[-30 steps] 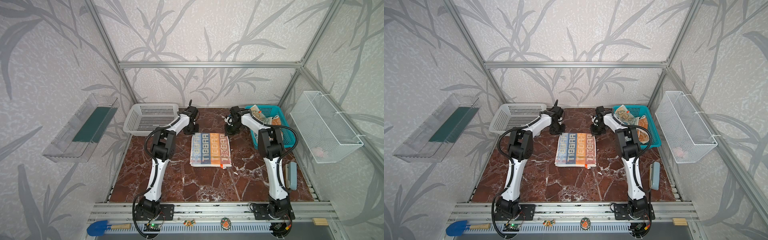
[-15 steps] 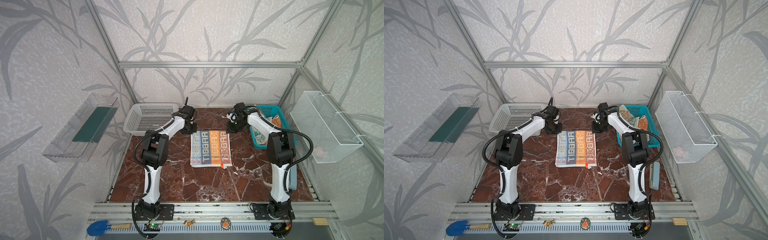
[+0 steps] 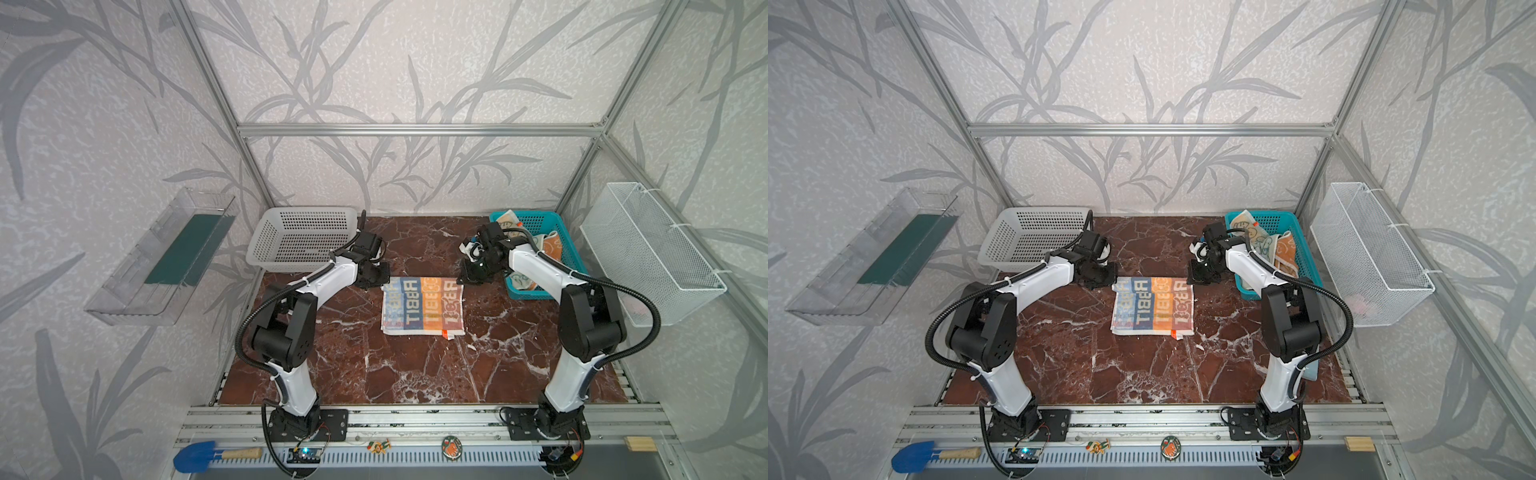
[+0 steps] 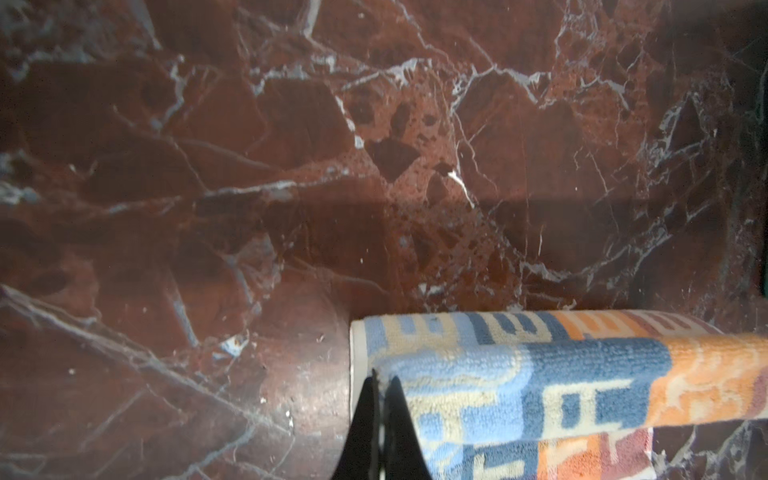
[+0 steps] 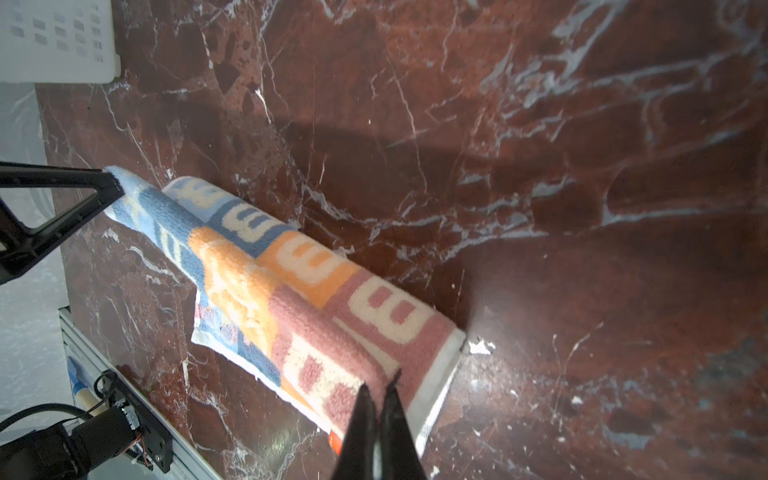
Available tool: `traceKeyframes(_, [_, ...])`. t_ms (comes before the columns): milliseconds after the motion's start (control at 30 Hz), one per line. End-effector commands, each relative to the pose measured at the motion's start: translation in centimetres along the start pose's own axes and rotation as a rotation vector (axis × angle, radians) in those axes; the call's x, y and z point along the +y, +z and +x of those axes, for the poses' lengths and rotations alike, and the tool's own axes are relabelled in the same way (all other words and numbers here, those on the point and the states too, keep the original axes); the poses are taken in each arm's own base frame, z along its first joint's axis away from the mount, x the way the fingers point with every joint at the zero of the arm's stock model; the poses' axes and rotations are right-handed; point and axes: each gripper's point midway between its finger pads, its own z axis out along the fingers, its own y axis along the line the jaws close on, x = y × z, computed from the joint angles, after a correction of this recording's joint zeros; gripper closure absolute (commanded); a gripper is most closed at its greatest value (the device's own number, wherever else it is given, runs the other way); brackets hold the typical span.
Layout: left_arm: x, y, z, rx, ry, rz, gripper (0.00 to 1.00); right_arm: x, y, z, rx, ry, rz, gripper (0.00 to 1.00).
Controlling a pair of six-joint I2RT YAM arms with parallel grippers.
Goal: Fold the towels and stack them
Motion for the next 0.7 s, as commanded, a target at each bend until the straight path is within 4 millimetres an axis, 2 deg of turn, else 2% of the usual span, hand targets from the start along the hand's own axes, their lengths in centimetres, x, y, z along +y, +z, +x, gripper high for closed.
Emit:
traceKeyframes(0, [1.6,-0.4,1.3,-0.027,-0.076,-0.032,1.00,-1.6,0.1,2.9,0.027,0.055,0.045,1.00])
traceKeyframes(200, [1.9,1.6,5.9,0.050,-0.097,-0.035,1.00,-2.7,3.5,7.8,0.112,0.109,0.044,1.00])
traceKeyframes(333, [2.3,2.7,6.7,0.082,-0.107,-0.050,1.00,-3.2,5.2,9.1,0.153,0.129,0.052,1.00])
traceKeyframes(467, [2.5,3.9,5.6,0.080,-0.095,-0.070,1.00,-4.0,6.2,8.2,0.161,0.139,0.090,1.00])
traceKeyframes(567, [2.2,4.4,3.6,0.086,-0.072,-0.098,1.00,-3.8,6.5,6.1,0.155,0.136,0.095,1.00])
traceKeyframes(667, [1.3,3.7,0.9,0.049,-0.073,-0.081,1.00,-2.5,5.6,3.6,0.125,0.117,0.078,1.00])
